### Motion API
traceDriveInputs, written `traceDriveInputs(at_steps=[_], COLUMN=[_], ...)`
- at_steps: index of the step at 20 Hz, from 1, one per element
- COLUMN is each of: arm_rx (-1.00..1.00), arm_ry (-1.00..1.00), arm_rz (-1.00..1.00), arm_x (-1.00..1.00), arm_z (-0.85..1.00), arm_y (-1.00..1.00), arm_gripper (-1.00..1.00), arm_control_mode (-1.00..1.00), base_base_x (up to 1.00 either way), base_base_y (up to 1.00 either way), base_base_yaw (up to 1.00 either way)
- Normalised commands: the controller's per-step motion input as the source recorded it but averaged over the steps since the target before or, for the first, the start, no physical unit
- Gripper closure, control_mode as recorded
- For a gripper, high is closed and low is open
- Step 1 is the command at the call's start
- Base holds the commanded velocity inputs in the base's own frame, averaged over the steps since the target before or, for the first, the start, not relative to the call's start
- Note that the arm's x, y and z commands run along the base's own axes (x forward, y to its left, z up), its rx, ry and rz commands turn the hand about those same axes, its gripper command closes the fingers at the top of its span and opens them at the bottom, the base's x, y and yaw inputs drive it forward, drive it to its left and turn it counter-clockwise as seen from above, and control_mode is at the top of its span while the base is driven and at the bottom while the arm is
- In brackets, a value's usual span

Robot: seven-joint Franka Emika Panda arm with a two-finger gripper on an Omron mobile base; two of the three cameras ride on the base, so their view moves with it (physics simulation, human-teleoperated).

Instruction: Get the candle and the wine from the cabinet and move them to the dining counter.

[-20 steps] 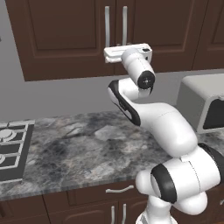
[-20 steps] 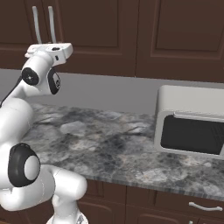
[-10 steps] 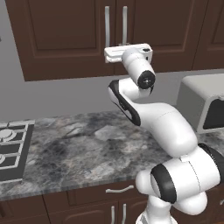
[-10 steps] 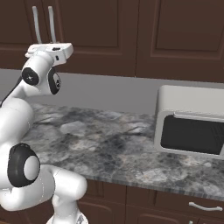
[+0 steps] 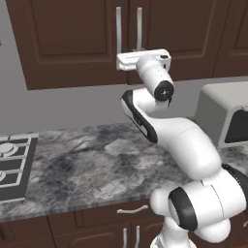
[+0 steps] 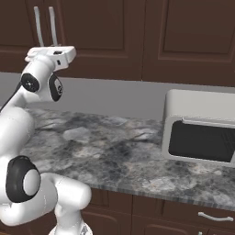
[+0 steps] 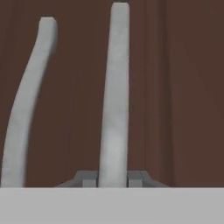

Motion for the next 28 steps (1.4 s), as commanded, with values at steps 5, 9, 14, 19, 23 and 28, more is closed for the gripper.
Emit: traceDriveInputs(at_steps=[5,9,14,19,23,28], arm_rx=[-0.01,0.00,0.00,0.00,0.00,0.00], arm_ry=[0.00,0.00,0.00,0.00,0.00,0.00], arm_rz=[-0.02,-0.02,-0.03,-0.03,-0.02,-0.01], arm_x=[-0.64,-0.81,-0.92,-0.94,-0.99,-0.94], arm_z=[0.18,0.15,0.16,0.16,0.10,0.05], arm_y=[-0.23,-0.36,-0.46,-0.45,-0.57,-0.58], arm_gripper=[1.00,1.00,1.00,1.00,1.00,1.00], arm_control_mode=[-1.00,-1.00,-1.00,-1.00,-1.00,-1.00], base_base_x=[0.00,0.00,0.00,0.00,0.00,0.00], base_base_y=[0.00,0.00,0.00,0.00,0.00,0.00], base_base_yaw=[0.00,0.00,0.00,0.00,0.00,0.00])
